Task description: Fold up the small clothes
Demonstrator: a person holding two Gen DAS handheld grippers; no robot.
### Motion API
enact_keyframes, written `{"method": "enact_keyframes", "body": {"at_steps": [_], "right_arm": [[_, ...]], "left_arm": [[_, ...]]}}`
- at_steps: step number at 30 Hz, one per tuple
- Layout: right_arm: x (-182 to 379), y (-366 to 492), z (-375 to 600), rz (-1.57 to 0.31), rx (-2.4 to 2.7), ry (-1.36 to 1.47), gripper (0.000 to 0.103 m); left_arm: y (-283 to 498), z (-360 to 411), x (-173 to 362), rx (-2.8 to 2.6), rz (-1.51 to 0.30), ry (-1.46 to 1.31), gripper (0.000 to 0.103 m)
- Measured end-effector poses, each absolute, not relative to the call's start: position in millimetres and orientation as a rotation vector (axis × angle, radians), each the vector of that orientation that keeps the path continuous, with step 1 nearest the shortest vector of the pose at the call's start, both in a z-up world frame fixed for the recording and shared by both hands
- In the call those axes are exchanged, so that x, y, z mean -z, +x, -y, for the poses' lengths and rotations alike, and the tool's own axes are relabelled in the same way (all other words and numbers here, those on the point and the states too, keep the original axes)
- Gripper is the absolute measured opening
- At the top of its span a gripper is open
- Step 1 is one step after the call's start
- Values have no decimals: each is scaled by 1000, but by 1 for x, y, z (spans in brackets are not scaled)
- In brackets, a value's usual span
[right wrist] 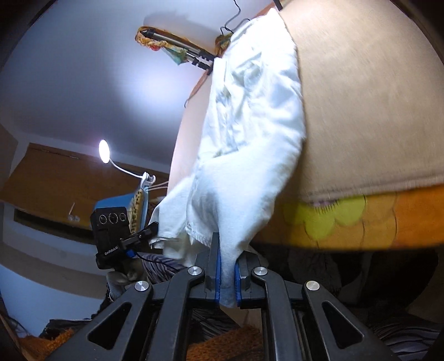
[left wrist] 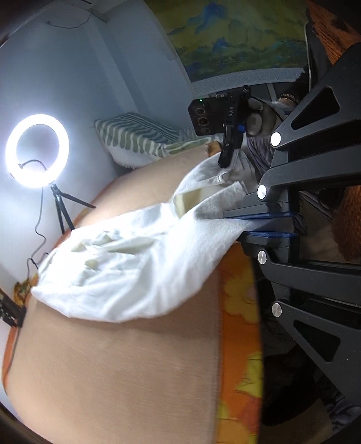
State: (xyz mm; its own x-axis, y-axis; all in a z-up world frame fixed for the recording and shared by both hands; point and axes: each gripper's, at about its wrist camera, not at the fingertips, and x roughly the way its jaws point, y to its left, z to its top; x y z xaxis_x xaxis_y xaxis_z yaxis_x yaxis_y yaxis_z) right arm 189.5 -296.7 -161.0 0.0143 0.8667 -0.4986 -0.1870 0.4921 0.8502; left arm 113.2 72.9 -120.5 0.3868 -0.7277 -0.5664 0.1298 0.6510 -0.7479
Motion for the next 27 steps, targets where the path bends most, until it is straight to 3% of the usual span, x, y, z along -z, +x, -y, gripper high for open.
{"method": "enact_keyframes", "body": {"at_steps": [8, 18, 20, 21, 22, 27], "right_arm": [[148, 244, 290, -1328, -888, 686, 6], [176, 316, 269, -1411, -795, 708, 9], [182, 326, 266, -1422, -781, 717, 13], [185, 329, 267, -1430, -777, 732, 18], [188, 333, 270, -1434, -773, 766, 30], [179, 341, 288, -1394, -817, 858, 45]], "left_arm": [[170, -80, 111, 577, -1008, -685, 5], [240, -82, 133, 532, -1042, -632, 5], [249, -83, 140, 527, -1059, -628, 5], [252, -82, 142, 527, -1064, -621, 5], [255, -82, 143, 521, -1072, -606, 8], [264, -91, 144, 506, -1092, -652, 17]]}}
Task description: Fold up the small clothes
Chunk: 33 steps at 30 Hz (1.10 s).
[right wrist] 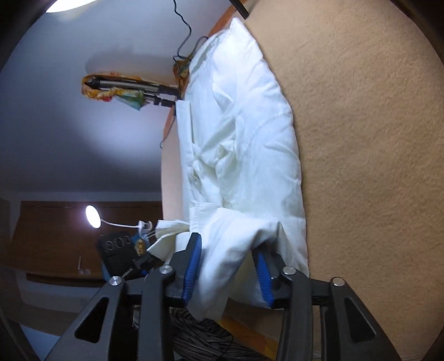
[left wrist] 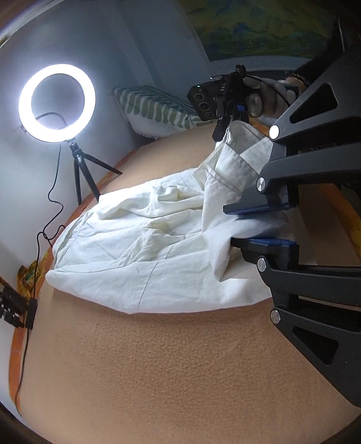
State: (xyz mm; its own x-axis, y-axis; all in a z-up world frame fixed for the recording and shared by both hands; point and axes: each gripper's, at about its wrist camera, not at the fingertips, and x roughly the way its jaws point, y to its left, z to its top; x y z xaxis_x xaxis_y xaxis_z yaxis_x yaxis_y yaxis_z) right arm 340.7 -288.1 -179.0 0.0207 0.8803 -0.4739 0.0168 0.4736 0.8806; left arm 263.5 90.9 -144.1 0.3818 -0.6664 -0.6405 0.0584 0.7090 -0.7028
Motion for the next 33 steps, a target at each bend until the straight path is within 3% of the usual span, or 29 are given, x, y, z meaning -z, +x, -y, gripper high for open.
{"method": "enact_keyframes", "body": {"at_steps": [4, 13, 18, 23, 26, 27, 28, 30, 33], "right_arm": [[152, 330, 310, -1306, -845, 754, 48], [114, 295, 285, -1070, -743, 36, 47], [129, 318, 260, -1048, -726, -34, 47], [146, 349, 249, -1076, -706, 88, 46], [151, 353, 242, -1094, -702, 105, 31], [149, 351, 239, -1085, -706, 84, 23], [147, 349, 236, -1068, -704, 58, 17], [147, 348, 234, -1066, -670, 23, 12], [157, 350, 232, -1098, -607, -31, 14]], "left_arm": [[264, -106, 136, 479, -1066, -698, 44], [252, -117, 115, 478, -988, -492, 44], [265, -101, 135, 464, -1024, -420, 44], [282, -91, 150, 449, -1056, -409, 44], [285, -89, 151, 448, -1037, -408, 36], [285, -88, 152, 456, -1030, -406, 17], [285, -87, 153, 451, -1025, -393, 11], [285, -86, 154, 408, -1021, -341, 11], [285, -88, 159, 372, -1030, -312, 11]]}}
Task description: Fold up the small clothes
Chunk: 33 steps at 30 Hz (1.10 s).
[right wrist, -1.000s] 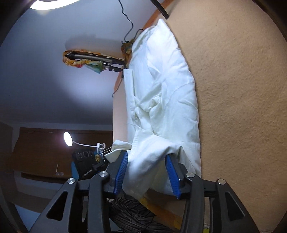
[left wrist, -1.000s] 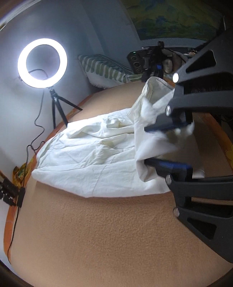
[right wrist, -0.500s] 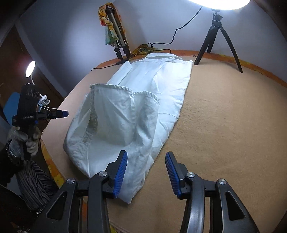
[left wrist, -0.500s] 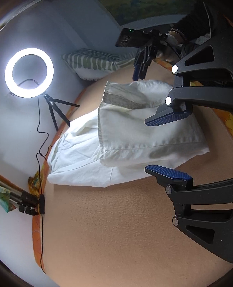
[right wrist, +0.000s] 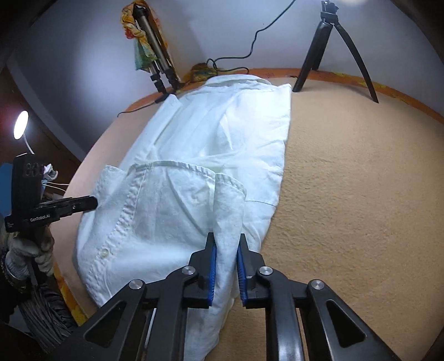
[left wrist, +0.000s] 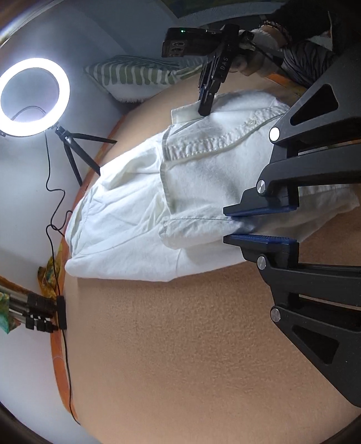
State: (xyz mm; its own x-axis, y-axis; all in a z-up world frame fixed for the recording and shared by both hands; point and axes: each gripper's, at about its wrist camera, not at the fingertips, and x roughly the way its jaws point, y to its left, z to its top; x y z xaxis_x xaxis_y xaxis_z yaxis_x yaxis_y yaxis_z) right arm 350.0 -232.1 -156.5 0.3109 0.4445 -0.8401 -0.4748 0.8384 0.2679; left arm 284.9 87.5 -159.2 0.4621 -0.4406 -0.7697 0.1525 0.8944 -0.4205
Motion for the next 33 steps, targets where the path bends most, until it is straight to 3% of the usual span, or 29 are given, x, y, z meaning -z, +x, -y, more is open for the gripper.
{"method": "enact_keyframes", "body": {"at_steps": [1, 3, 10, 22, 28, 33], "right_arm": [[155, 349, 233, -1093, -591, -45, 16], [142, 345, 235, -1037, -553, -67, 34], [105, 316, 228, -837, -676, -62, 34], [162, 365, 193, -973, -565, -180, 28], [145, 370, 210, -968, -568, -69, 29], [129, 381, 231, -945, -558, 0, 34]], "left_arm": [[283, -88, 156, 352, -1014, -296, 11], [277, -90, 145, 341, -974, -281, 11], [252, -63, 105, 431, -807, -181, 12], [298, -43, 165, 346, -948, -51, 12], [300, -61, 143, 321, -905, -83, 12], [320, -93, 114, 299, -852, -150, 18]]}}
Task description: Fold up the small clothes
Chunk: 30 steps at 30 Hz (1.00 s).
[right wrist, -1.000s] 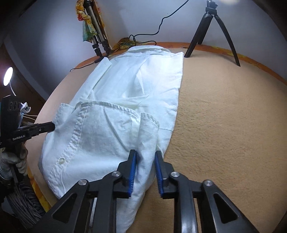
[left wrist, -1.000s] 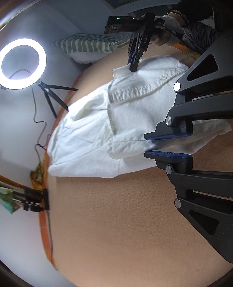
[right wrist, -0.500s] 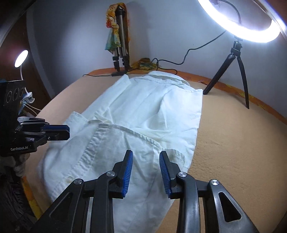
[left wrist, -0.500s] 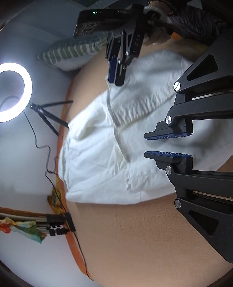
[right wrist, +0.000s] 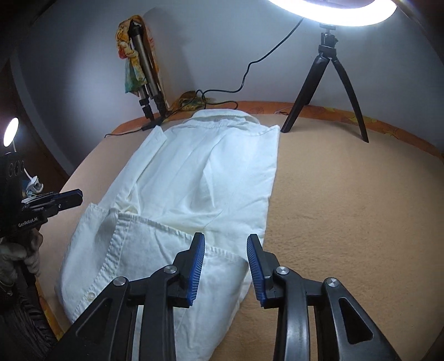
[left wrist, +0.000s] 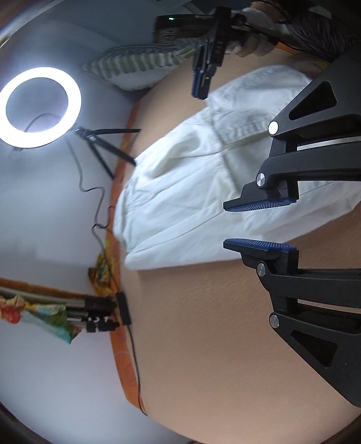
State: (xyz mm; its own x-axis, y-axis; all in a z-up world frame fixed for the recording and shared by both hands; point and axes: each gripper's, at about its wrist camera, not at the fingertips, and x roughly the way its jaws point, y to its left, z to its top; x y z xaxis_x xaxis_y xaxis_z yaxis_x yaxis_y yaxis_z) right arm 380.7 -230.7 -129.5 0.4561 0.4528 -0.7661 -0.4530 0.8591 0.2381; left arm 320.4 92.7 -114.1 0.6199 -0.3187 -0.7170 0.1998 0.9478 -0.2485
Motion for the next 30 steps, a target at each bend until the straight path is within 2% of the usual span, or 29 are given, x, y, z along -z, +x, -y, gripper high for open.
{"method": "enact_keyframes", "body": {"at_steps": [2, 3, 4, 11, 21, 30], "right_arm": [[129, 392, 237, -950, -552, 26, 37], [129, 399, 239, -952, -553, 34, 40], [130, 407, 240, -964, -563, 44, 42], [144, 465, 236, -999, -579, 112, 44], [169, 524, 224, -1027, -633, 196, 42], [180, 563, 215, -1028, -687, 212, 38]], "left_arm": [[333, -101, 108, 323, -854, -168, 26], [340, -103, 108, 329, -863, -172, 45], [349, -106, 108, 330, -872, -182, 56], [407, -128, 134, 347, -919, -301, 56], [465, -127, 168, 393, -958, -275, 53], [496, -123, 176, 441, -941, -287, 42]]}}
